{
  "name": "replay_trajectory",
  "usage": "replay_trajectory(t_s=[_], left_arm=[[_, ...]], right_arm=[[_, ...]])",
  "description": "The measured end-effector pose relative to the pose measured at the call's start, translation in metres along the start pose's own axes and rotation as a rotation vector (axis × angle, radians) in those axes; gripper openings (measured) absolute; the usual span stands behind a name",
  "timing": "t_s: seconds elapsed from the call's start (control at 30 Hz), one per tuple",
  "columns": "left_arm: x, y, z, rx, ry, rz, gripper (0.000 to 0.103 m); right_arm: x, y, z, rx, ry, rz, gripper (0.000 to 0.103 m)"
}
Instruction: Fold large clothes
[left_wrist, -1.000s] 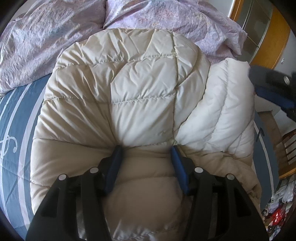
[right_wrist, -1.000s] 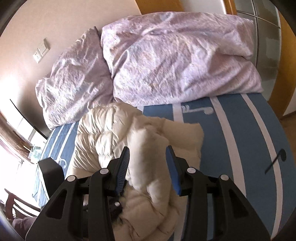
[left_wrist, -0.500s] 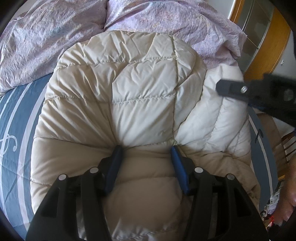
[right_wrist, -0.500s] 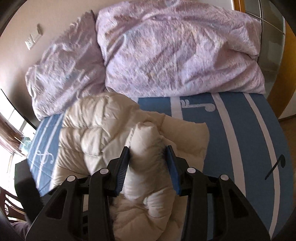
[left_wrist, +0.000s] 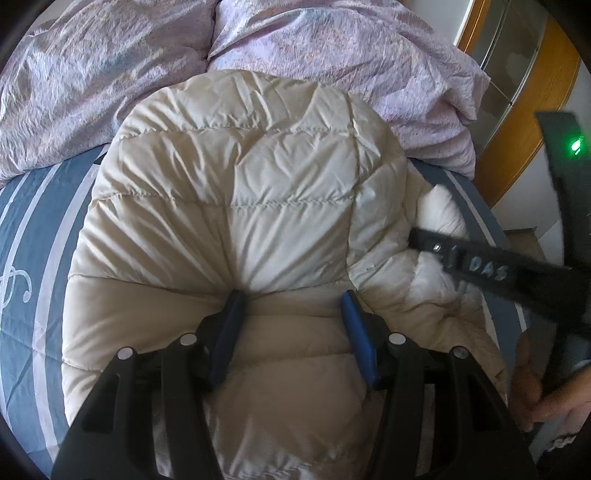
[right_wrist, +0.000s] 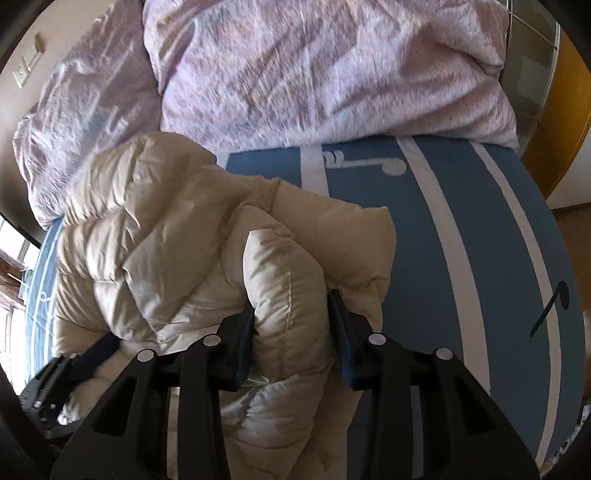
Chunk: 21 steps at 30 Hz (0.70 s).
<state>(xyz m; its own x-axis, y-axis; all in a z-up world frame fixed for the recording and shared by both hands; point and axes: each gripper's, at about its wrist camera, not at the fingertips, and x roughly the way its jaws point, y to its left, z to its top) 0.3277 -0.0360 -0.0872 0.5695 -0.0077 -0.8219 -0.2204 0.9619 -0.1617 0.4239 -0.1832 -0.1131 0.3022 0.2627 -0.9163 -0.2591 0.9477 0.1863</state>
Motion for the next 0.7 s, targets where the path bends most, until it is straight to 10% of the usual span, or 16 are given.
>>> replay_trajectory(t_s=[0.7], left_arm=[[-0.04,0.023,0.039,-0.032,-0.079,-0.033,0.054]], right_arm=[[0.019,-0.029,-0.007,0.09,0.037,0.006,0.04]])
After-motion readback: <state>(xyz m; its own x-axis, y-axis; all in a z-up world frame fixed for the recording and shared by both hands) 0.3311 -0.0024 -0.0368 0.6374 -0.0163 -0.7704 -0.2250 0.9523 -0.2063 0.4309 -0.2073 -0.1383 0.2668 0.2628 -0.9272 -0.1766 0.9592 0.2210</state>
